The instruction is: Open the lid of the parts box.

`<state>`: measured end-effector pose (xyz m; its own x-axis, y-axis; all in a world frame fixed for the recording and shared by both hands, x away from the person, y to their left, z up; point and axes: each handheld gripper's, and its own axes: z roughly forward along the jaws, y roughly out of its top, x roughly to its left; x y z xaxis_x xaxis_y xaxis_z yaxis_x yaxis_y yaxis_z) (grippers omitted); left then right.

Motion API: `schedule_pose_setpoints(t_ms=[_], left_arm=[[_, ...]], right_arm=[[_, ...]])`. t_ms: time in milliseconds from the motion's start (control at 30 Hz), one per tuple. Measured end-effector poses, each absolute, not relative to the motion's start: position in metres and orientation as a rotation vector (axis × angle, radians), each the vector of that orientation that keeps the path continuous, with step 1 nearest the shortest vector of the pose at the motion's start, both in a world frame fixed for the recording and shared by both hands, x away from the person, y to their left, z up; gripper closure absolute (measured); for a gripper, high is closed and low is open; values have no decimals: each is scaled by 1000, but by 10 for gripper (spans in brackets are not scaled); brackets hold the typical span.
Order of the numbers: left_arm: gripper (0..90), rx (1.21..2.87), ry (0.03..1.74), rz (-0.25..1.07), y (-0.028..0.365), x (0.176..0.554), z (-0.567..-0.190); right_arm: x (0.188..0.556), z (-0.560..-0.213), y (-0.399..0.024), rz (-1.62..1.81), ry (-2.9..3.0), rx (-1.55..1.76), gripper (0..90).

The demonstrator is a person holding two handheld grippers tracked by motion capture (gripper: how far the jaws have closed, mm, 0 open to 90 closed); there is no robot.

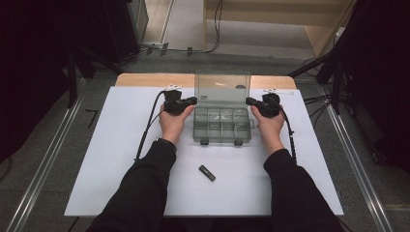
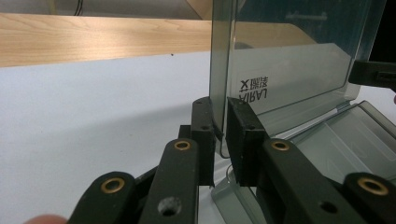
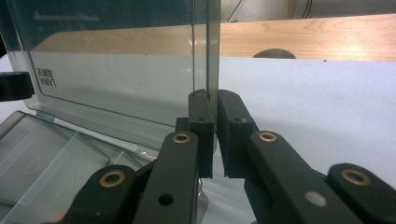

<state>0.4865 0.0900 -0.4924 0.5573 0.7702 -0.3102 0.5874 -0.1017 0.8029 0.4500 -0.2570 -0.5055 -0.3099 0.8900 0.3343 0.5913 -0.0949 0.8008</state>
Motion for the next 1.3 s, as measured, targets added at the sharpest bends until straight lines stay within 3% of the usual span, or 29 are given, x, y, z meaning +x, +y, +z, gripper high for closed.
schedule_pose_setpoints(t_ms=[867,967,1300], left_arm=[[820,1782,1166,140,93,490,-501],[802,1791,1127,180,93,486,-497],[524,1730,1042,198,106,471,-489]], right_arm=[[453,-520,-263,1425,1858,1734,789],[450,-518,-264,1382,1853,1728,729],[431,-512,-264,1369,1826,1641,377]])
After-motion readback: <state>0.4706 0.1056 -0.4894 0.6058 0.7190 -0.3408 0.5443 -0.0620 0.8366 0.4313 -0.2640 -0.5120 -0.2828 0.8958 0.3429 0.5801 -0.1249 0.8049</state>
